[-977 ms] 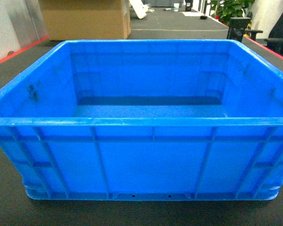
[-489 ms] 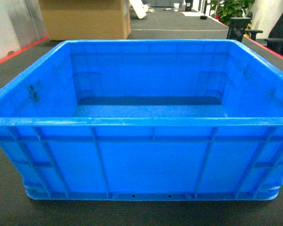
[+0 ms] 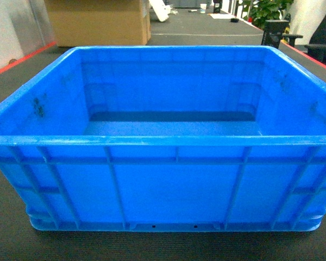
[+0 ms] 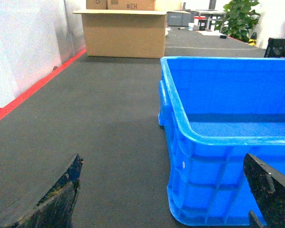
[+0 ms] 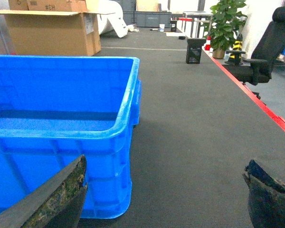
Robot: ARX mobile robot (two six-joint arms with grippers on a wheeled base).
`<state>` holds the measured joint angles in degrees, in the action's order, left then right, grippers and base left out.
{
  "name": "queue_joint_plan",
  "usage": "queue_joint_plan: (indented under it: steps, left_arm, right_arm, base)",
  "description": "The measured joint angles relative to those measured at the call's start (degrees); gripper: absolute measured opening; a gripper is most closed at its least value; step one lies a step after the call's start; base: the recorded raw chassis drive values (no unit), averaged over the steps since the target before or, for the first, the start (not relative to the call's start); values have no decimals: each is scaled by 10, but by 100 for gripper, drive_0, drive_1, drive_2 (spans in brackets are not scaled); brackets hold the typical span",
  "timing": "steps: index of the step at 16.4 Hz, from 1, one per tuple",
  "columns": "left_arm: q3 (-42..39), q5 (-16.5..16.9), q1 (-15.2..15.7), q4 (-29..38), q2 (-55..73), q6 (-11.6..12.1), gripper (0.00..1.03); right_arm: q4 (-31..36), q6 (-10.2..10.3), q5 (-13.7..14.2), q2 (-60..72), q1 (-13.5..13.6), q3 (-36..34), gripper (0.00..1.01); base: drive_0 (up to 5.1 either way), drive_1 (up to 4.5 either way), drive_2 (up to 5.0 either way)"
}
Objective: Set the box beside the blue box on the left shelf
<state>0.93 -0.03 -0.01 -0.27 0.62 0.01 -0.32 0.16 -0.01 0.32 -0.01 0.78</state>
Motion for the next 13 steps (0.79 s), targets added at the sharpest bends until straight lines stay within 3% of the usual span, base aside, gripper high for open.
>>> queue_joint_plan:
  steps: [3,4,5,6,9,11,13]
  left_arm:
    - [0,-10,-4,-8,2,2,98]
    - [5,-82,-39,-25,24,9,98]
    - [6,-114,-54,0,54,19,98]
    - [11,-115,-42,37,86,20,98]
    - [89,-53,9,202,273,19,98]
    - [166,-23,12,297,449,16,98]
    - [261,-11,3,298,607,4,98]
  right_arm:
    - [0,0,0,0,0,0,98]
    - [-33,-2,-8,5,-2,7,98]
    - [-54,-2,-24,48,-5,15,98]
    - [-22,-1,-26,83,-9,17,98]
    - [134,-1,-33,258,-14,95,98]
    - [207,-2,-30,433,16,184,98]
    - [205,-2,-25,592,31,281,98]
  base:
    - [0,0,0]
    - [0,0,0]
    - [0,0,0]
    - [0,0,0]
    - [0,0,0]
    - [0,0,0]
    - [0,0,0]
